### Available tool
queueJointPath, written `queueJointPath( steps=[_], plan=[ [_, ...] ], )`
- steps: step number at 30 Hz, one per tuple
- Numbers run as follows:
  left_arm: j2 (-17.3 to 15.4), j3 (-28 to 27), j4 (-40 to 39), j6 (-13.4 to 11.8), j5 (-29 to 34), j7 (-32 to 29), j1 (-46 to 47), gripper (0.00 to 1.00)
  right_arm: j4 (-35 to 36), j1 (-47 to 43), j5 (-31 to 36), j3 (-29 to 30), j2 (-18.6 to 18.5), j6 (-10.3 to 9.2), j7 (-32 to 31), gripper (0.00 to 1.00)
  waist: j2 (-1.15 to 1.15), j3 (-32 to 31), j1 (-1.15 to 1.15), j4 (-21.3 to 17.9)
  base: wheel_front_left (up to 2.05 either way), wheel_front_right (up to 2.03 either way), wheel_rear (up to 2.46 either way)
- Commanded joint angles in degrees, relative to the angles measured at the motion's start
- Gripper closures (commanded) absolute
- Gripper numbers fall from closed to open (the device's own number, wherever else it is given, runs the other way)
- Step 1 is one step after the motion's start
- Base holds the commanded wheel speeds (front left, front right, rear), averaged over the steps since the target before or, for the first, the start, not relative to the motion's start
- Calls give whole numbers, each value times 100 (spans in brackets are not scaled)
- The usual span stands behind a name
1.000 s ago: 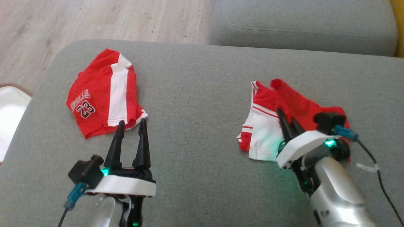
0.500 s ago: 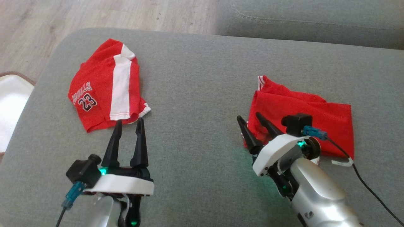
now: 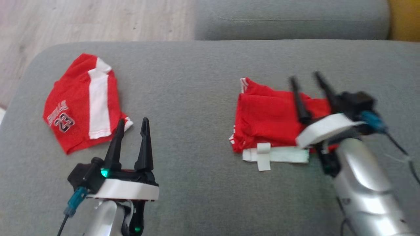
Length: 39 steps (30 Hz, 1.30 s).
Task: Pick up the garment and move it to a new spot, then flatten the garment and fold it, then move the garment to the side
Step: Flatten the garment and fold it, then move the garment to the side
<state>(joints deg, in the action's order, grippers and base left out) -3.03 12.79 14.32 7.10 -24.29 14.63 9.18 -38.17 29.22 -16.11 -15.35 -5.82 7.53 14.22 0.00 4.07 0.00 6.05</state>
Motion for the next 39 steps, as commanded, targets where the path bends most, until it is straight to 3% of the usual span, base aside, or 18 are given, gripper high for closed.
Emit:
queueJointPath(
  steps=[1, 8, 18, 27, 39],
  plan=[
    [-32, -226, -195, 12, 33, 37, 275, 0, 236, -43, 73, 0, 23, -4, 65, 0, 0, -32, 0, -83, 0, 0, 0],
    [0, -316, -235, 6, 150, 37, 182, 0, 1259, -981, 712, 1163, 149, -4, 75, 0, 0, -89, 0, -330, 0, 0, 0],
    [13, -304, -114, 19, -11, 37, -23, 0, 2083, -1892, 596, 1447, 291, -4, 77, 0, 0, -24, 0, -435, 0, 0, 0],
    [14, -236, -196, 23, -107, 37, 108, 0, 2104, -1724, 732, 1503, 293, -4, -32, 0, 0, 176, 0, -335, 0, 0, 0],
    [14, 43, -251, 22, -207, 37, 360, 0, 1010, -988, 749, 1992, 293, -4, -689, 0, 0, 607, 0, 1, 0, 0, 0]
  ],
)
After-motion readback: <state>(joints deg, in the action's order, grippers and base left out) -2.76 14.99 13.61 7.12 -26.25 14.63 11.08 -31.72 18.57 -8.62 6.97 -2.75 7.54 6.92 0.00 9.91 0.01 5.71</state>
